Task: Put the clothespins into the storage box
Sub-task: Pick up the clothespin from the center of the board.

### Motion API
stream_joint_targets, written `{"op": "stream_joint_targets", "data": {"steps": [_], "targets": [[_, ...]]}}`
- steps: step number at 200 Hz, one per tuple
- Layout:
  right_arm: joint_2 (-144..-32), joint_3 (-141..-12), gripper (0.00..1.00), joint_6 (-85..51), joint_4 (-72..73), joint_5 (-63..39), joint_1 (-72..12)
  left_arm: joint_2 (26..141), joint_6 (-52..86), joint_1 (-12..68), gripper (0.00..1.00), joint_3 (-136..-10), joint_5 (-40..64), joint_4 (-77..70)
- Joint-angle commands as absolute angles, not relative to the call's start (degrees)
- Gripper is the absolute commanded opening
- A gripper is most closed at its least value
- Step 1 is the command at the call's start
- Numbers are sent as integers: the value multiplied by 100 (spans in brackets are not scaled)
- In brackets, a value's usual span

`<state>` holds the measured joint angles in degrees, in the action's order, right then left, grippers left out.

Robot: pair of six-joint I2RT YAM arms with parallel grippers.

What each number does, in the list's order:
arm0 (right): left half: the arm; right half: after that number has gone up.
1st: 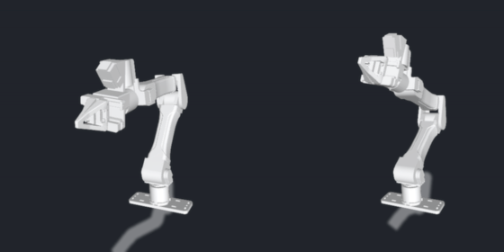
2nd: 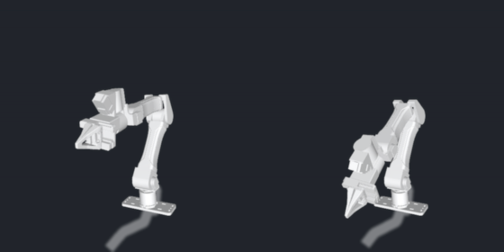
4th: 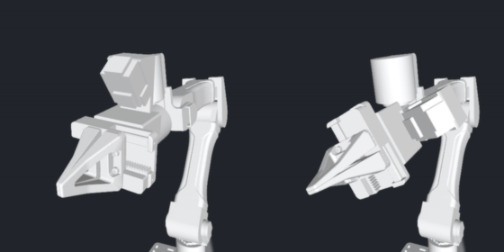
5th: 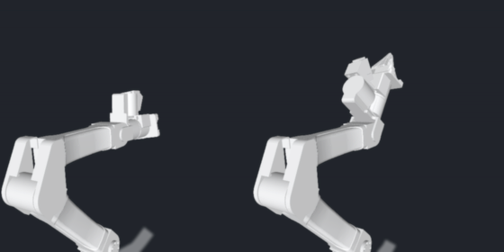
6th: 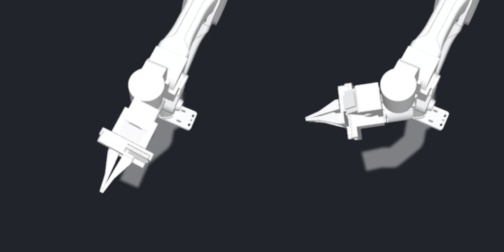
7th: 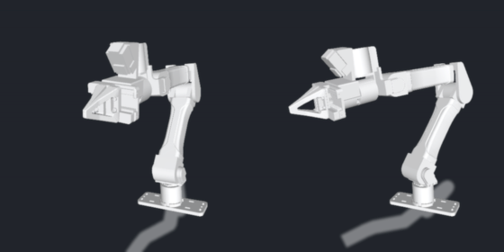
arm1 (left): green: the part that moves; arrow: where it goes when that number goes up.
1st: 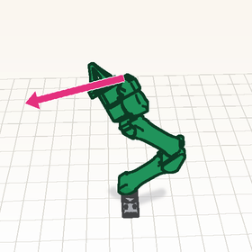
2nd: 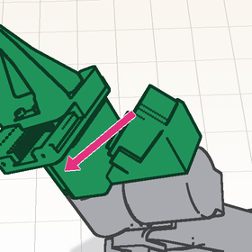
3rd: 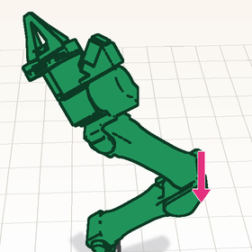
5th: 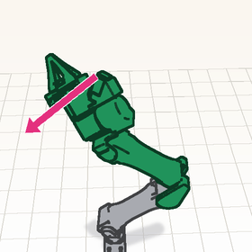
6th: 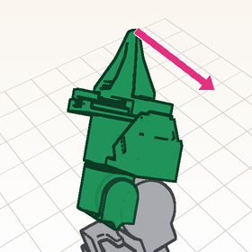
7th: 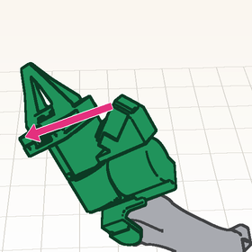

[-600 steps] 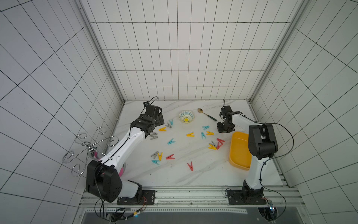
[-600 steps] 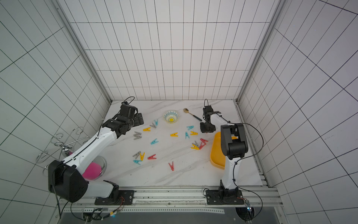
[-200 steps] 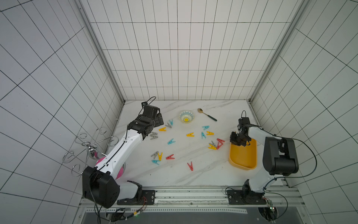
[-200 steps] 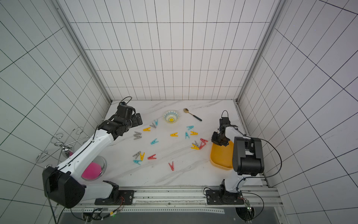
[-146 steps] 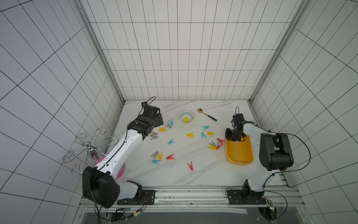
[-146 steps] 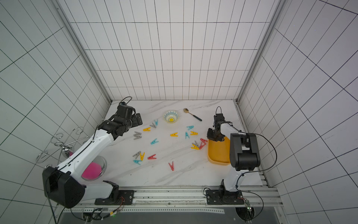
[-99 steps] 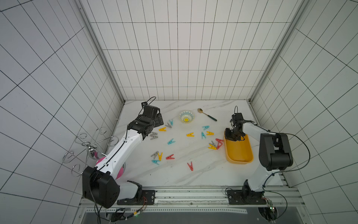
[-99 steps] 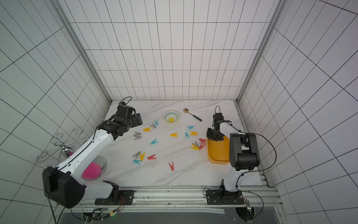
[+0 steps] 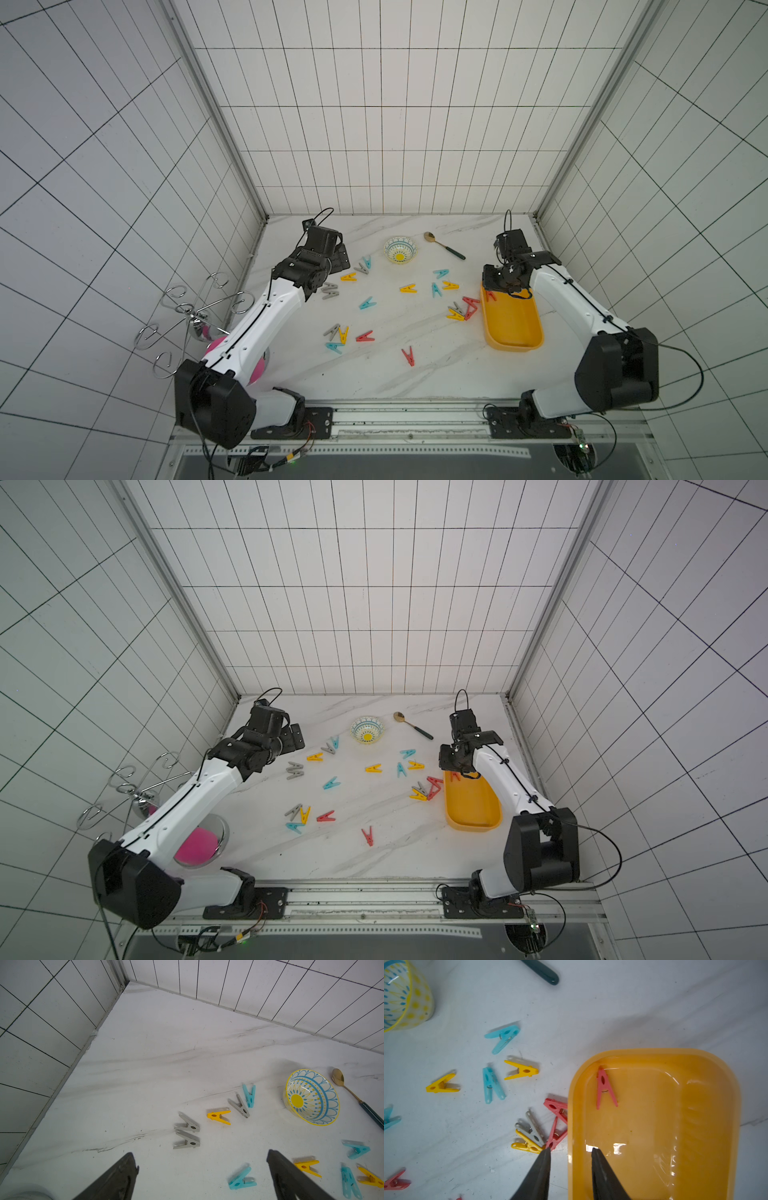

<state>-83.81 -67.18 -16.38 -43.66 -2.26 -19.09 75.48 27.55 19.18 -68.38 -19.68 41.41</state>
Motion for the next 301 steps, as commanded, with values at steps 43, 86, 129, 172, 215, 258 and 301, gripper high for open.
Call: {"op": "stream_joint_targets", "data": {"steps": [43,86,129,172,215,258,301], "targets": [[-8810,-6226,34,-3225,-3982,772,-3012,7389,2874,1923,99,-6744,-1900,4193],[-9250,-5928,32,-3536,-3509,862,-3049,7287,2787,1925,99,-6675,-1923,4201],[-9588,-5895,30,-3673,-3305,979,-3050,7234,2736,1920,99,-6661,-1953,4202],[-9851,-5921,29,-3718,-3313,1041,-3050,7216,2681,1924,99,-6660,-2007,4219],[-9991,-5867,28,-3722,-3297,1091,-3035,7264,2716,1924,99,-6697,-1961,4194],[-10095,-5784,20,-3721,-3184,979,-3031,7260,2707,1920,99,-6705,-1987,4192],[-9934,-5779,13,-3696,-3222,933,-3038,7244,2733,1919,99,-6749,-1994,4210]]}}
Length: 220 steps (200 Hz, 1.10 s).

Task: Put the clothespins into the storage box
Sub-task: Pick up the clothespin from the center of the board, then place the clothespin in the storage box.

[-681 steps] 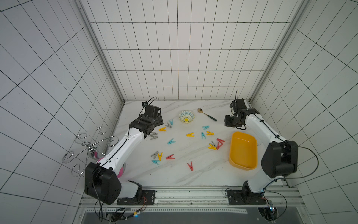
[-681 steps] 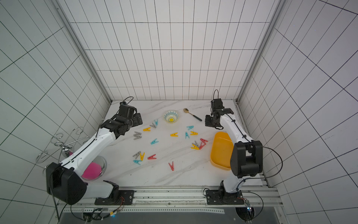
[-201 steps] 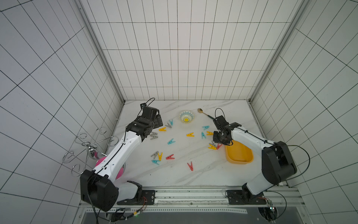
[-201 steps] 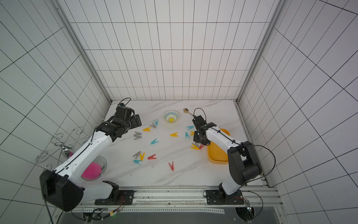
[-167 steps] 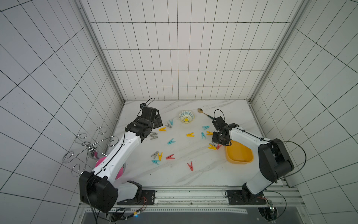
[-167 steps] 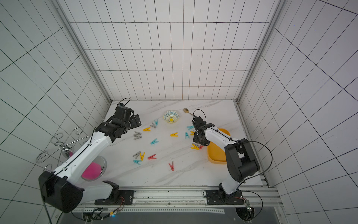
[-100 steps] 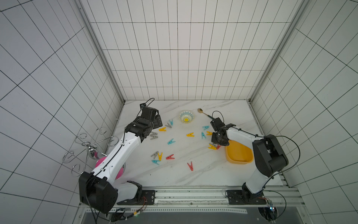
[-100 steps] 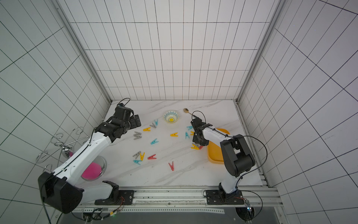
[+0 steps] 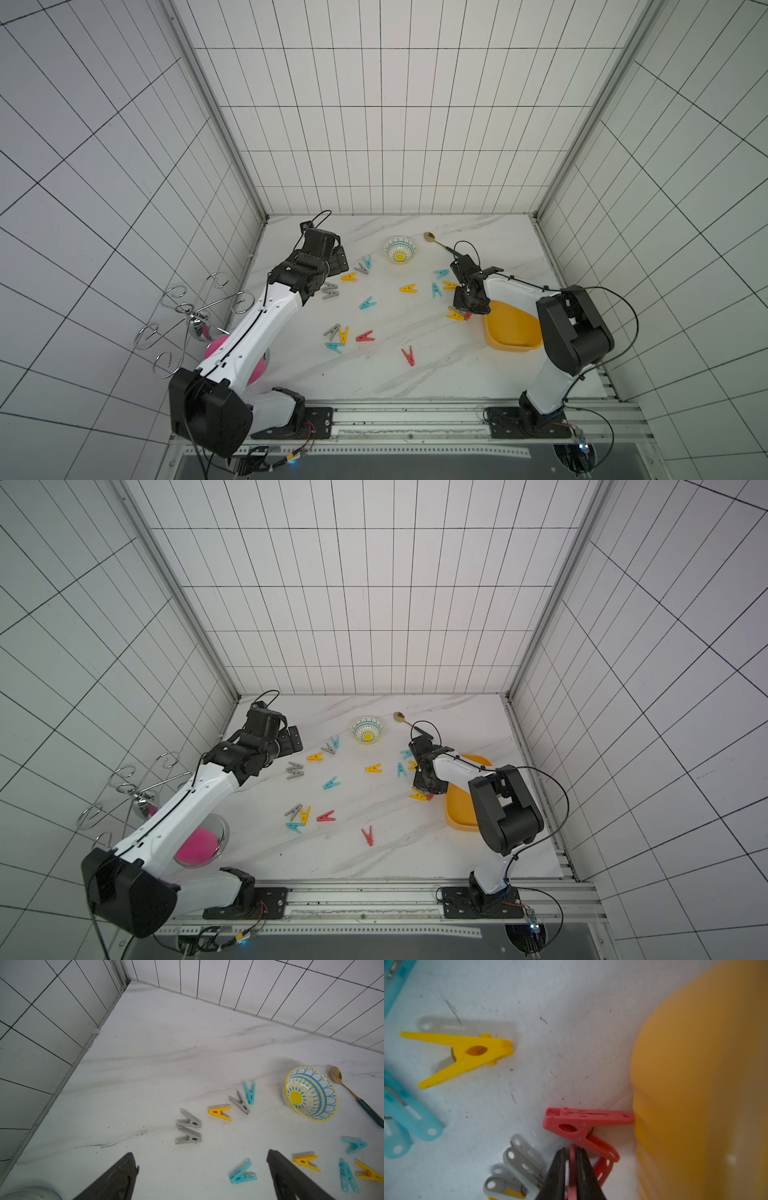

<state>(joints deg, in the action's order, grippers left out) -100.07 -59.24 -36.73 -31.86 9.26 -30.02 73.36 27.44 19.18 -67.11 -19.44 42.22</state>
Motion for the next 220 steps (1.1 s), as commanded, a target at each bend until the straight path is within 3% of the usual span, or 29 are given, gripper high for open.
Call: {"op": "stream_joint_targets", "data": {"steps": [1,108,162,220], "targets": [[-9929,-5781,13,-3698,-3228,932,-3040,7248,2733,1922,99,-6750,-1995,4210],[-8411,-6454,9,-3262,-3965,621,-3065,7340,2804,1922,99,-6991,-1920,4280],[-8082,-6396,8,-2703,-4472,554,-1767,7365,2709,1925,99,-7151,-1933,4344],[-8540,-5810,8,-2415,-3833,426,-663,7470,2681,1934,99,-7189,-1809,4297]]}}
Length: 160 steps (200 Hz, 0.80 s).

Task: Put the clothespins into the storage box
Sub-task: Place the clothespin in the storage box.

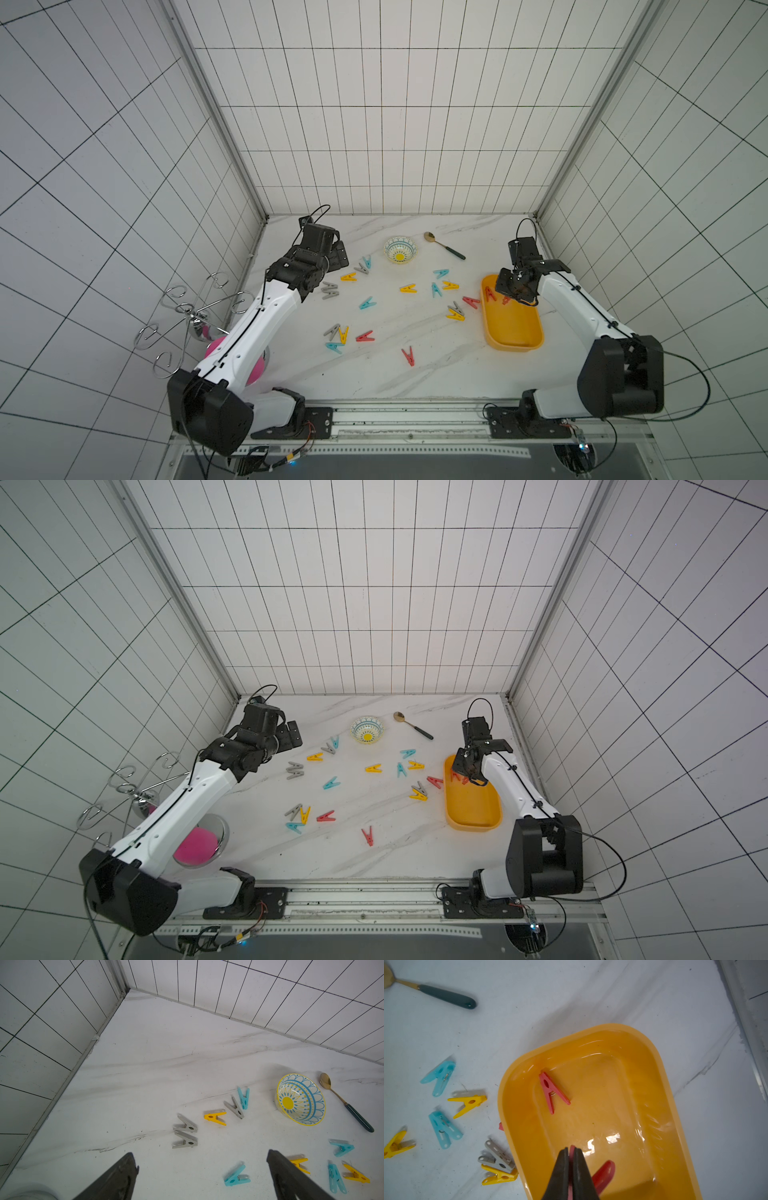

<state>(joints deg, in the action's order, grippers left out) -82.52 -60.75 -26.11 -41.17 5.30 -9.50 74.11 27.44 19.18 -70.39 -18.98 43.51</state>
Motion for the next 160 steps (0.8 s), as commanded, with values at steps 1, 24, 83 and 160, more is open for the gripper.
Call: {"op": "stream_joint_targets", "data": {"steps": [1,24,83,160], "targets": [[-8559,-5806,8,-2420,-3819,415,-648,7475,2681,1934,99,-7185,-1806,4289],[-8954,-5822,8,-2419,-3536,127,-377,7541,2663,1959,99,-7197,-1837,4319],[-9819,-6098,10,-2246,-3148,20,-303,7509,2646,1953,99,-7209,-1949,4299],[-9938,-5955,16,-2002,-2537,-393,-401,7567,2707,1964,99,-7201,-1941,4287]]}}
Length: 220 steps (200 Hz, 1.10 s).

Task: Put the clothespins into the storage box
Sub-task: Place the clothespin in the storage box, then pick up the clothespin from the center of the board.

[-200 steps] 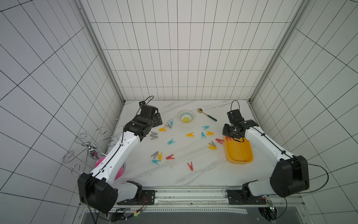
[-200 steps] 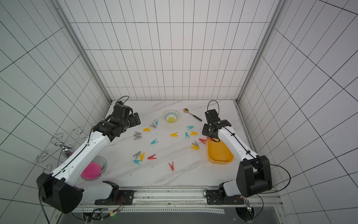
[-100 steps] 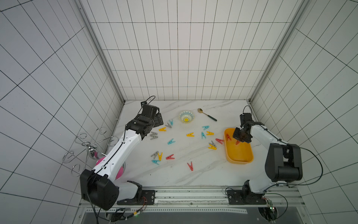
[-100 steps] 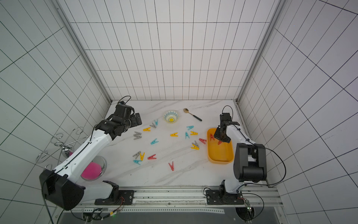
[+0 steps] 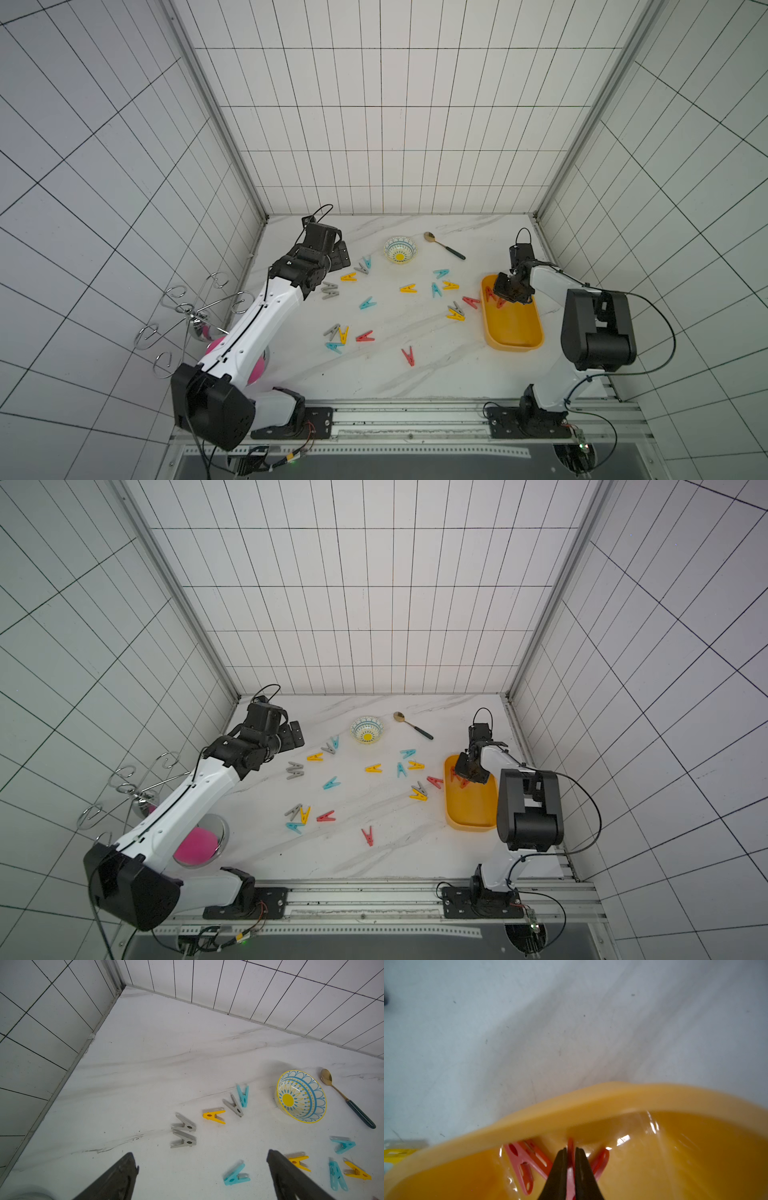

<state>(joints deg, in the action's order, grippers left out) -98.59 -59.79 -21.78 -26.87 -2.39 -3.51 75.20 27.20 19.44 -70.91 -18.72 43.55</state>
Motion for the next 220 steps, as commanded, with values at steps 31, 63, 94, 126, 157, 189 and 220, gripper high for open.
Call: {"op": "stream_joint_targets", "data": {"steps": [31,63,94,126,157,189,220], "targets": [[-9911,-6092,19,-1907,-2738,-431,-398,7537,2706,1964,99,-7177,-1973,4290],[-9457,-6080,19,-1857,-3006,-477,-452,7531,2738,1968,99,-7163,-1965,4294],[-8870,-6126,21,-1806,-3474,-362,-650,7528,2752,2012,99,-7165,-1967,4298],[-8301,-6156,24,-1616,-3806,-259,-1422,7513,2777,2073,99,-7159,-1986,4310],[-8254,-6224,27,-1482,-4032,-159,-2437,7489,2832,2096,99,-7116,-1995,4329],[-8719,-6197,31,-1620,-3999,-44,-2881,7437,2873,2108,99,-7067,-1977,4324],[-9208,-6219,32,-1768,-4016,312,-2915,7357,2850,2116,99,-7028,-1988,4340]]}}
